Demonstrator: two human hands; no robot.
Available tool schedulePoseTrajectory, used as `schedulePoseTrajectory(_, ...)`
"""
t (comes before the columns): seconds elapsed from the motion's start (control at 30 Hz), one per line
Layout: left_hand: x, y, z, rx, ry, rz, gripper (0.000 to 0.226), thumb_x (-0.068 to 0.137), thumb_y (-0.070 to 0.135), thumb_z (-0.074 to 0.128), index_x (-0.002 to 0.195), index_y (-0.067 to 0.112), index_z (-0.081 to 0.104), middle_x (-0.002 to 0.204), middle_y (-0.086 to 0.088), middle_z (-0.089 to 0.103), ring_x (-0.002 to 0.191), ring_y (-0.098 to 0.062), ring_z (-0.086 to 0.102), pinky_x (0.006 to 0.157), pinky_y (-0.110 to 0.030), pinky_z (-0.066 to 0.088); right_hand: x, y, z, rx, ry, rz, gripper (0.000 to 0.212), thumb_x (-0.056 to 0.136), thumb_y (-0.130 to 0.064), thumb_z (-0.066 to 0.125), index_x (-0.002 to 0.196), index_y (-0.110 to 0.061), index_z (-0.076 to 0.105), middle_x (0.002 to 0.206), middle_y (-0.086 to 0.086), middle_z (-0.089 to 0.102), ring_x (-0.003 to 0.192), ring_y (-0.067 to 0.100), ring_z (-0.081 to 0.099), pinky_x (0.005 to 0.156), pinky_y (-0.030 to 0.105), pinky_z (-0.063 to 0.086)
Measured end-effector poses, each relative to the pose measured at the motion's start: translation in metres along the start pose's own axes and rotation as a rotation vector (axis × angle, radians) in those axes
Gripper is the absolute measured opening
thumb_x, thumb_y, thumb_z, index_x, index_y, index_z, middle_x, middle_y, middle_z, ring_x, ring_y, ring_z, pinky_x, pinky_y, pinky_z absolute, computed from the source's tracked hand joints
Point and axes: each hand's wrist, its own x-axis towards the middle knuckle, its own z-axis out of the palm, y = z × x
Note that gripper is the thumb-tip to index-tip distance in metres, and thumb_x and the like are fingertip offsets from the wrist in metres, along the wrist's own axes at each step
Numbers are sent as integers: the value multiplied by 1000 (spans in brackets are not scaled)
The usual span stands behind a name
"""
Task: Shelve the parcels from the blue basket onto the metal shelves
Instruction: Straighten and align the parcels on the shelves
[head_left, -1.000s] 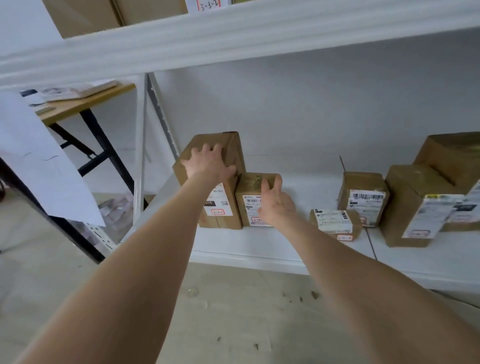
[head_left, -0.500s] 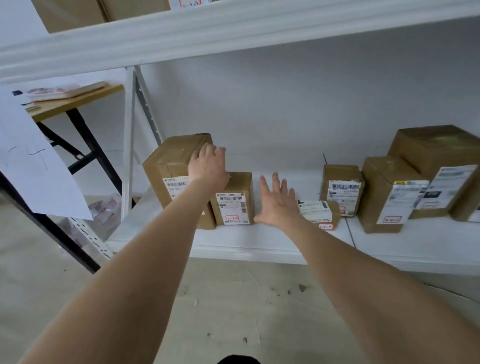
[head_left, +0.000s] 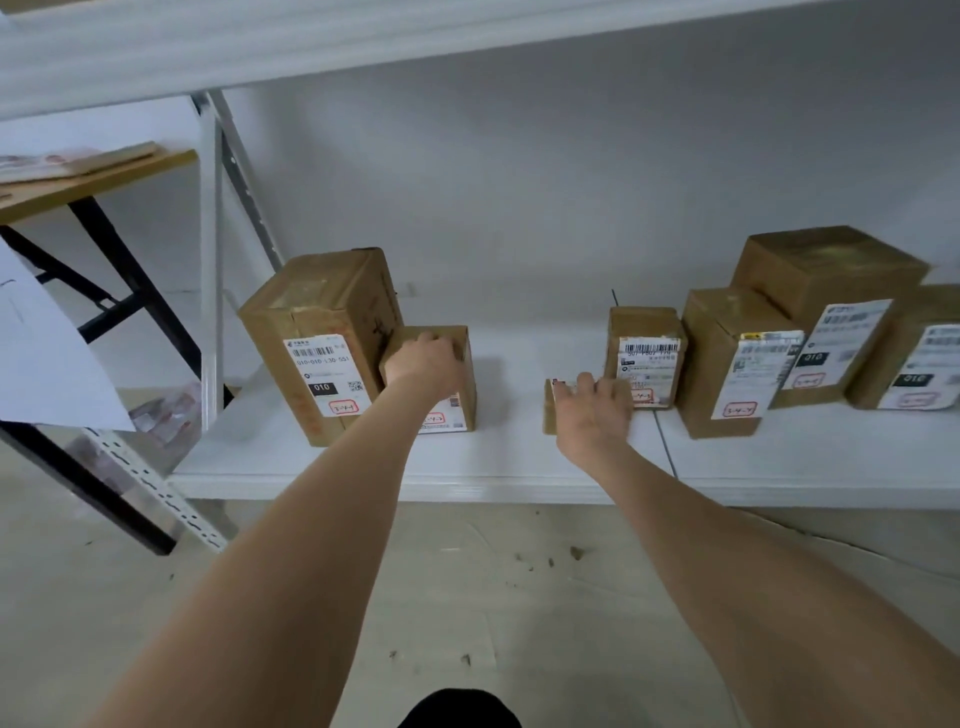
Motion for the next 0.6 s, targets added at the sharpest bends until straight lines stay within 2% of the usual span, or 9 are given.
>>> schedulePoseTrajectory(0.1,1,-4,-3,-8,-4,10,41,93,17,34,131,18,51,134,-6,50,115,-28,52,77,-36,46,-1,-5,-1,-2,3,-39,62,86,-20,58,144,-21,35,134,11,40,125,33,38,103,42,32)
schedulePoseTrajectory(0.3,-3,-5,-7,-12,-86,33,50,93,12,34,141,19,40,148,-4,34,126,-30,44,94,-45,47,-5,-5,-4,24,10,-68,58,83,-22,62,137,-21,41,130,9,43,121,30,42,100,43,39)
schedulePoseTrajectory(0.37,-6,0,-7,6,-53,18,48,93,14,36,142,18,38,146,-6,35,126,-31,43,92,-47,46,-8,0,-7,3,11,-60,59,81,-22,64,135,-22,41,129,8,43,121,30,42,99,44,38)
schedulePoseTrajectory(0.4,-8,5,-7,26,-5,24,46,93,14,38,140,17,40,143,-7,37,125,-31,43,90,-43,46,-9,3,-8,-7,6,-57,60,80,-22,66,135,-22,40,129,8,43,121,30,42,98,44,39)
schedulePoseTrajectory(0.47,-11,21,-8,31,81,91,45,92,8,41,137,15,42,139,-7,40,124,-28,44,86,-38,44,-12,8,-9,-9,0,-43,61,79,-22,67,134,-23,40,128,8,43,119,29,43,94,43,40)
schedulePoseTrajectory(0.53,-13,43,-8,-10,96,188,49,93,6,41,140,17,41,143,-5,37,128,-26,41,92,-38,45,-16,14,-8,-10,11,-12,60,79,-26,68,132,-24,42,126,8,44,116,30,44,90,42,40)
schedulePoseTrajectory(0.6,-16,65,-8,-20,74,268,50,93,8,41,142,18,39,146,-4,35,132,-25,39,98,-39,42,-19,19,-5,-6,19,17,59,81,-42,66,132,-24,42,128,10,43,117,31,43,90,44,38)
